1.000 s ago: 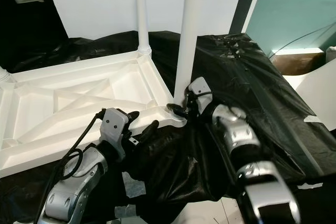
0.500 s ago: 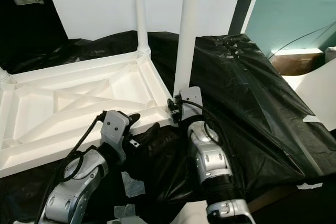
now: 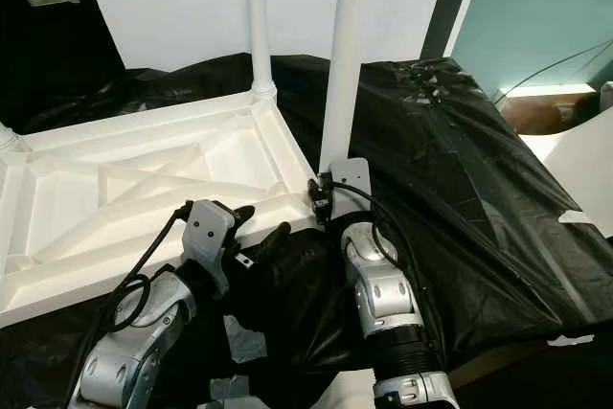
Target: Building children table
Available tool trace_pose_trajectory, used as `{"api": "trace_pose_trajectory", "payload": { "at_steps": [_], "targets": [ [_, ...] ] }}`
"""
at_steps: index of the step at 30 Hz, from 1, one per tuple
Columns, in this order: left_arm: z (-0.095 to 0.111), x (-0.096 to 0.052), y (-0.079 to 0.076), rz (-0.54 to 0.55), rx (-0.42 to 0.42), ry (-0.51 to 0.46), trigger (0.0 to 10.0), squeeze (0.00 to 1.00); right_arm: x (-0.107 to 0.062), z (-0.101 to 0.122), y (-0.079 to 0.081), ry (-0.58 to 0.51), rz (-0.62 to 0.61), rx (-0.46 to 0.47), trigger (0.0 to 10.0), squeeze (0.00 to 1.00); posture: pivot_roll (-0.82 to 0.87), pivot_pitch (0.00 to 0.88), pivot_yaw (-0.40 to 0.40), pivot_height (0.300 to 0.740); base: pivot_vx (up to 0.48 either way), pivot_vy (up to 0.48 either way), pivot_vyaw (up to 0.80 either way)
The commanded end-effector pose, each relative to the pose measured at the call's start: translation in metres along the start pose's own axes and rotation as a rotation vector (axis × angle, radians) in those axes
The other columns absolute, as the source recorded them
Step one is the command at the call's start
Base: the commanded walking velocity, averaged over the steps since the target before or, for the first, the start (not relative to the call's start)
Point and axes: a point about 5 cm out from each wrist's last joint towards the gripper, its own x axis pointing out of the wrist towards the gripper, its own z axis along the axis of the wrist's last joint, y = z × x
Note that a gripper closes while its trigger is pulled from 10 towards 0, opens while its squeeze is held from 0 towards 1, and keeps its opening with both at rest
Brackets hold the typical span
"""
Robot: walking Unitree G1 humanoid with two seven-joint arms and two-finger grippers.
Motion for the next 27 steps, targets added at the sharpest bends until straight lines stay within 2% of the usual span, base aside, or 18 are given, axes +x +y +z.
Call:
{"api": "trace_pose_trajectory", "payload": {
  "at_steps": [1, 5, 6, 11, 12, 13, 14, 15, 16, 17, 18, 20, 21, 23, 24, 26, 27],
  "targets": [
    [-0.001, 0.0, 0.002, 0.044, 0.0, 0.011, 10.0, 0.0, -0.002, -0.006, -0.006, 0.026, -0.007, 0.018, 10.0, 1.0, 0.1, 0.063, -0.028, 0.74, 0.0, 0.0, 0.0],
    [0.0, 0.0, 0.003, 0.048, 0.002, 0.01, 10.0, 0.0, -0.003, 0.001, -0.014, -0.014, 0.043, 0.017, 10.0, 1.0, 0.11, 0.063, -0.029, 0.74, 0.0, 0.0, 0.0],
    [0.0, -0.001, 0.003, 0.049, 0.003, 0.01, 10.0, 0.0, -0.003, 0.005, -0.023, -0.043, 0.087, 0.01, 10.0, 1.0, 0.11, 0.063, -0.028, 0.74, 0.0, 0.0, 0.0],
    [0.001, -0.002, 0.005, 0.049, 0.005, 0.011, 10.0, 0.0, -0.003, 0.011, -0.036, -0.079, 0.173, 0.008, 10.0, 1.0, 0.1, 0.063, -0.028, 0.74, 0.0, 0.0, 0.0],
    [0.001, -0.002, 0.005, 0.048, 0.006, 0.011, 10.0, 0.0, -0.002, 0.012, -0.04, -0.078, 0.225, 0.0, 10.0, 0.64, 0.1, 0.063, -0.028, 0.74, 0.0, 0.0, 0.0],
    [0.001, -0.002, 0.005, 0.048, 0.006, 0.011, 10.0, 0.0, -0.002, 0.012, -0.04, -0.078, 0.225, 0.0, 10.0, 0.64, 0.1, 0.063, -0.028, 0.74, 0.0, 0.0, 0.0],
    [0.001, -0.002, 0.005, 0.047, 0.007, 0.012, 10.0, 0.0, 0.0, 0.013, -0.044, -0.072, 0.294, -0.014, 10.0, 0.0, 0.1, 0.061, -0.029, 0.74, 0.0, 0.0, 0.0],
    [0.001, -0.002, 0.005, 0.047, 0.007, 0.012, 10.0, 0.0, 0.0, 0.013, -0.044, -0.072, 0.294, -0.014, 10.0, 0.0, 0.1, 0.061, -0.029, 0.74, 0.0, 0.0, 0.0],
    [0.001, -0.002, 0.006, 0.047, 0.008, 0.012, 10.0, 0.0, 0.002, 0.013, -0.046, -0.06, 0.367, -0.038, 10.0, 0.0, 0.1, 0.058, -0.028, 0.74, 0.0, 0.0, 0.0],
    [0.001, -0.002, 0.006, 0.047, 0.008, 0.012, 10.0, 0.0, 0.002, 0.013, -0.046, -0.06, 0.367, -0.038, 10.0, 0.0, 0.1, 0.058, -0.028, 0.74, 0.0, 0.0, 0.0],
    [0.001, -0.002, 0.005, 0.045, 0.008, 0.013, 10.0, 0.0, 0.005, 0.013, -0.049, -0.047, 0.435, -0.064, 10.0, 0.0, 0.1, 0.055, -0.027, 0.74, 0.0, 0.0, 0.0],
    [0.001, -0.002, 0.005, 0.045, 0.008, 0.013, 10.0, 0.0, 0.005, 0.013, -0.049, -0.047, 0.435, -0.064, 10.0, 0.0, 0.1, 0.055, -0.027, 0.74, 0.0, 0.0, 0.0],
    [0.001, -0.001, 0.005, 0.043, 0.009, 0.014, 10.0, 0.0, 0.008, 0.013, -0.049, -0.031, 0.503, -0.096, 10.0, 0.0, 0.11, 0.049, -0.028, 0.74, 0.0, 0.0, 0.0],
    [0.001, -0.001, 0.005, 0.043, 0.009, 0.014, 10.0, 0.0, 0.008, 0.013, -0.049, -0.031, 0.503, -0.096, 10.0, 0.0, 0.11, 0.049, -0.028, 0.74, 0.0, 0.0, 0.0],
    [0.001, -0.001, 0.005, 0.042, 0.01, 0.015, 10.0, 0.0, 0.012, 0.013, -0.049, -0.012, 0.572, -0.12, 10.0, 0.0, 0.11, 0.043, -0.028, 0.74, 0.0, 0.0, 0.0],
    [0.001, -0.001, 0.005, 0.042, 0.01, 0.015, 10.0, 0.0, 0.012, 0.013, -0.049, -0.012, 0.572, -0.12, 10.0, 0.0, 0.11, 0.043, -0.028, 0.74, 0.0, 0.0, 0.0],
    [0.001, -0.001, 0.005, 0.042, 0.012, 0.015, 10.0, 0.0, 0.017, 0.014, -0.048, 0.001, 0.645, -0.155, 10.0, 0.0, 0.11, 0.034, -0.029, 0.74, 0.0, 0.0, 0.0]
  ]
}}
